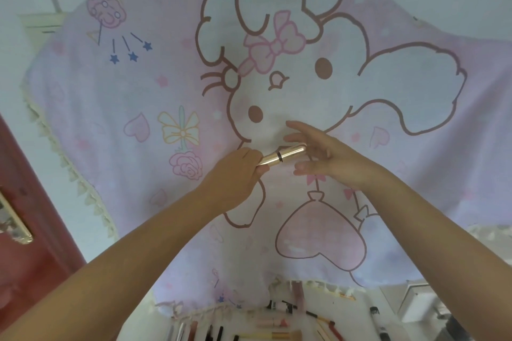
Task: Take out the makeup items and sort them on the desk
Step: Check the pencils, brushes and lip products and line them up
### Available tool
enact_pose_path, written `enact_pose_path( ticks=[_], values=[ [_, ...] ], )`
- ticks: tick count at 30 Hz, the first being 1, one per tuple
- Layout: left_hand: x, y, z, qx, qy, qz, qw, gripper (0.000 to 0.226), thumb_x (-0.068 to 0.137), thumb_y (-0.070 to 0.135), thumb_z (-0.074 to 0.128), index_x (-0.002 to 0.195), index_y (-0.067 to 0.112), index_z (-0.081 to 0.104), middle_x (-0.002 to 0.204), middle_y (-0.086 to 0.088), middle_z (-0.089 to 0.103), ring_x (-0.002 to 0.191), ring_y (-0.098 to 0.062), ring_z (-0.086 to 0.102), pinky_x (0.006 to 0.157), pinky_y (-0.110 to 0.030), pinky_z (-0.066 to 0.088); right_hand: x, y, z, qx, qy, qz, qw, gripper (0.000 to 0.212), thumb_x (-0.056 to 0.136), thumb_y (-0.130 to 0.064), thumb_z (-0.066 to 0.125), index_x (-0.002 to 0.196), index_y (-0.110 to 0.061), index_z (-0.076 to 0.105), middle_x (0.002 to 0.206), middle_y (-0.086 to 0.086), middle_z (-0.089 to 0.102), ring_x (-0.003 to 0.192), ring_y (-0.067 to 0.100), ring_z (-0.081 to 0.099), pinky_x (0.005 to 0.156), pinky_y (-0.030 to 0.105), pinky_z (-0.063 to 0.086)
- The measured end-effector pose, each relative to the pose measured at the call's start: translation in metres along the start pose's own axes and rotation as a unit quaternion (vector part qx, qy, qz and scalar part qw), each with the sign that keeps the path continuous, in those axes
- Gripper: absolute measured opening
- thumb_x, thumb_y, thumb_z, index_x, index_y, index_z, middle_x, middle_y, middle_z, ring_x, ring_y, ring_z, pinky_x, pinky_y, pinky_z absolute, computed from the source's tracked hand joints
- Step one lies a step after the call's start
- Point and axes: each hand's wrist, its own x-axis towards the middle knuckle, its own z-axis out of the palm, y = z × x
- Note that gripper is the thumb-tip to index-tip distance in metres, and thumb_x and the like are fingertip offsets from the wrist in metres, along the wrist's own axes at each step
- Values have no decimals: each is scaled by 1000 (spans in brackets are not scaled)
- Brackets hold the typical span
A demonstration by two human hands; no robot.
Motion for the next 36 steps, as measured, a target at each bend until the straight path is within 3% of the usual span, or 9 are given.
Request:
enact_pose_path(
  ticks=[5, 10, 16, 18, 21, 25, 29, 33, 36],
  values=[
    [1, -2, 0, 14, 0, 15, 1000, 32, 99, 27, 29, 115, 6, 48, 108, -7, 52, 85, -14, 39, 70, -15, 24, 6, -7, 8, -66, 90, 32, 993, 24, 95, -25, 43, 77, -20, 57, 51, -8, 61, 47, 1, 56, 55, 20, 46],
    [-1, -7, 0, 7, -6, -2, 1000, 32, 99, 26, 30, 116, 6, 48, 109, -8, 53, 83, -12, 35, 69, -15, 24, 3, 7, -1, 16, 49, -16, 999, 42, 85, 0, 56, 104, -36, 50, 108, -12, 56, 105, 1, 54, 83, 14, 49],
    [-1, -7, -2, 22, -6, 11, 1000, 33, 99, 28, 30, 118, 8, 48, 111, -6, 52, 90, -16, 43, 69, -14, 23, 6, -3, 8, -84, 51, 59, 993, 34, 96, -32, 38, 72, -19, 58, 46, -8, 59, 45, 0, 53, 58, 18, 46],
    [-2, -7, -4, 16, -5, 11, 1000, 32, 99, 28, 30, 117, 8, 48, 111, -6, 52, 89, -16, 43, 69, -15, 23, 6, -1, 7, -49, 45, 20, 998, 17, 92, -10, 49, 81, -20, 57, 66, -3, 64, 58, 0, 58, 65, 17, 48],
    [-5, -9, -3, 10, -7, 7, 1000, 32, 99, 28, 30, 117, 8, 48, 111, -5, 52, 86, -12, 38, 69, -15, 25, 5, 8, 3, 71, -12, 0, 997, 55, 78, 9, 61, 108, -35, 46, 117, 2, 54, 106, 14, 56, 86, 29, 52],
    [-4, -10, -1, 22, -16, 10, 1000, 32, 99, 29, 30, 117, 9, 47, 112, -5, 51, 96, -17, 47, 70, -15, 27, 11, -2, 20, 7, 59, 69, 996, 16, 94, -28, 42, 106, -24, 53, 94, -2, 61, 75, 9, 60, 60, 16, 52],
    [-3, -9, -5, 36, -23, 19, 999, 32, 99, 28, 30, 119, 9, 47, 113, -6, 51, 100, -18, 47, 73, -17, 28, 16, 0, 21, -111, 95, 44, 988, 31, 95, -24, 45, 67, -25, 57, 46, -14, 56, 41, -1, 46, 50, 17, 40],
    [-7, -13, -3, 37, -13, 17, 999, 32, 99, 28, 31, 120, 9, 47, 114, -6, 52, 101, -19, 48, 71, -15, 25, 12, 11, 11, -21, 7, -6, 1000, 38, 83, 4, 58, 103, -29, 56, 100, -10, 61, 95, 0, 58, 79, 17, 51],
    [-7, -16, -3, 32, -8, 14, 999, 32, 99, 28, 32, 119, 9, 47, 114, -5, 52, 94, -16, 46, 70, -14, 25, 13, 8, 15, 16, 26, 44, 999, 17, 91, -16, 50, 105, -26, 54, 94, -7, 62, 81, 6, 62, 67, 15, 52]
  ],
)
